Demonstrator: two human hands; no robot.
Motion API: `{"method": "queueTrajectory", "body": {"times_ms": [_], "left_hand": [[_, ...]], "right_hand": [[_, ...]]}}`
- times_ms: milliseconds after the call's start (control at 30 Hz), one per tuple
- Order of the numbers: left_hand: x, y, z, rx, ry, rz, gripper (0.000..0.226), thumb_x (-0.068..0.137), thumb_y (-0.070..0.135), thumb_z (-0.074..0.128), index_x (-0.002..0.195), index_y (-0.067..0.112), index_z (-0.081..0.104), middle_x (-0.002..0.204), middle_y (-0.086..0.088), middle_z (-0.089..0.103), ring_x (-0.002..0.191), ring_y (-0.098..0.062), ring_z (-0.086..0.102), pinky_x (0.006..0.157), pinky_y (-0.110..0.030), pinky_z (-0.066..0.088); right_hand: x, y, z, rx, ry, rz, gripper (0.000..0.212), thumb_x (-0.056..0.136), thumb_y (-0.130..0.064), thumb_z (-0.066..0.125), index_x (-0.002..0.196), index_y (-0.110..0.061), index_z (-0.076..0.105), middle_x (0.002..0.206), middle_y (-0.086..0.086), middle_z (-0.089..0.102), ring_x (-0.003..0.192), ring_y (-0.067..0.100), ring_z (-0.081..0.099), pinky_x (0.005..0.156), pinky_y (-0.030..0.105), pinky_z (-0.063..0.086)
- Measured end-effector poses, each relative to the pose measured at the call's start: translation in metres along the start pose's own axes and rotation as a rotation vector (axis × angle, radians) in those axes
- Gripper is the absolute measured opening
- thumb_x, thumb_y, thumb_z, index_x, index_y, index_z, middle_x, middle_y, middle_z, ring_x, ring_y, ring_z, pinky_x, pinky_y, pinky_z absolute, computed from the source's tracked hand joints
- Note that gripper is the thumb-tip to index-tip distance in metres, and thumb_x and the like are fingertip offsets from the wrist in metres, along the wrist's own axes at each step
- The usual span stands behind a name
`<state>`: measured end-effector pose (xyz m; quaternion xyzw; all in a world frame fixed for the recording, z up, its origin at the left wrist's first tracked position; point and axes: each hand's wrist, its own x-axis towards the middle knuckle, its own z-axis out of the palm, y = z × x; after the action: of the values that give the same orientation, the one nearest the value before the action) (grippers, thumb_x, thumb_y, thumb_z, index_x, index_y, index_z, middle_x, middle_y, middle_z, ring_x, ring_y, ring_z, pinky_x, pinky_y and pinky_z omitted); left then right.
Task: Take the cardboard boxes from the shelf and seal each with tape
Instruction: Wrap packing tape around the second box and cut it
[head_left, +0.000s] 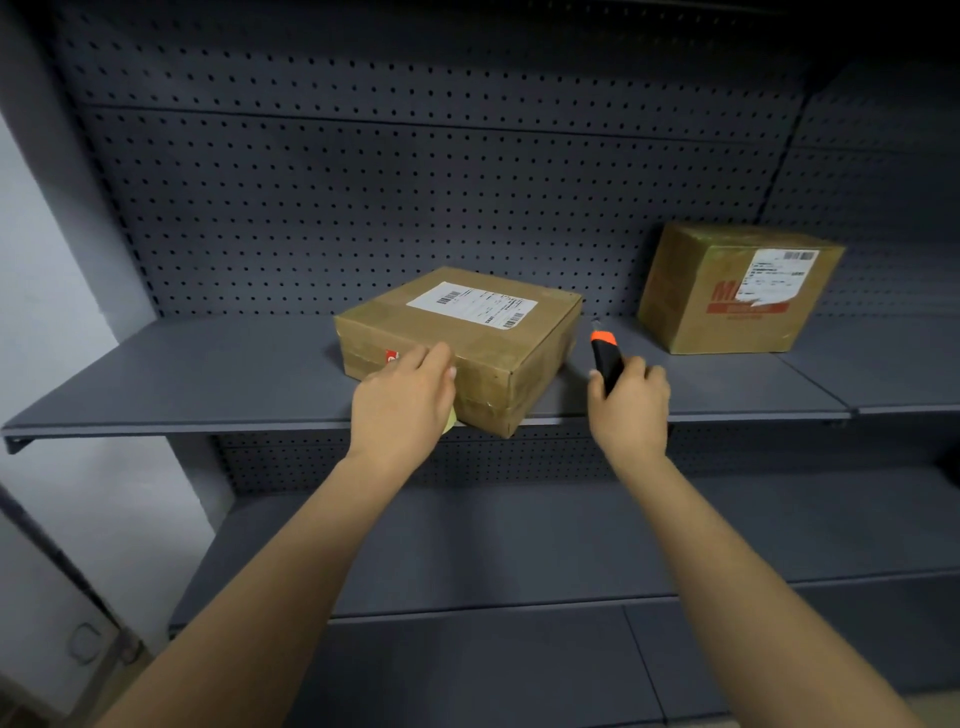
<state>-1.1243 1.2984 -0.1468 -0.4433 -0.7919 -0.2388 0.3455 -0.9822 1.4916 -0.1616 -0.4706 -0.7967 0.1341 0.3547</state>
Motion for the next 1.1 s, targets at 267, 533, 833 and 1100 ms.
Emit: {"method": "queueTrajectory", "body": {"times_ms": [267,533,833,1100], "left_hand": [[0.000,0.003,0.001,-0.017,-0.013,-0.030,0.009,0.095,0.020,0.060,0.089,0.014,0.059,0.074,0.001,0.058,0.054,-0.024,0.053,0.045,-0.024,0.028],[0.000,0.004,0.002,0.004,-0.002,-0.024,0.010,0.095,0.020,0.060,0.088,0.014,0.059,0.073,0.001,0.057,0.053,-0.023,0.051,0.045,-0.025,0.029],[-0.001,0.003,0.000,0.016,-0.030,0.010,0.010,0.095,0.022,0.060,0.088,0.014,0.058,0.074,-0.001,0.057,0.052,-0.024,0.054,0.041,-0.023,0.028],[-0.007,-0.041,-0.018,-0.018,0.034,-0.204,0.016,0.100,0.026,0.053,0.093,0.011,0.055,0.085,-0.005,0.060,0.061,-0.030,0.056,0.049,-0.028,0.034]], "right_hand": [[0.045,0.008,0.025,-0.236,-0.175,0.044,0.050,0.096,-0.042,0.058,0.121,0.001,0.052,0.126,0.022,0.053,0.118,0.037,0.046,0.097,0.044,0.041],[0.020,-0.020,0.013,0.389,0.107,-0.470,0.024,0.097,-0.021,0.047,0.102,-0.004,0.064,0.104,0.009,0.058,0.101,0.023,0.047,0.088,0.032,0.037],[-0.017,-0.048,0.033,0.387,-0.127,-0.841,0.042,0.096,-0.039,0.054,0.126,-0.012,0.066,0.132,0.002,0.062,0.132,0.015,0.049,0.113,0.040,0.035],[-0.006,-0.035,0.031,0.470,-0.092,-0.821,0.034,0.091,-0.024,0.070,0.121,-0.011,0.068,0.126,0.001,0.066,0.125,0.014,0.056,0.110,0.046,0.040]]}}
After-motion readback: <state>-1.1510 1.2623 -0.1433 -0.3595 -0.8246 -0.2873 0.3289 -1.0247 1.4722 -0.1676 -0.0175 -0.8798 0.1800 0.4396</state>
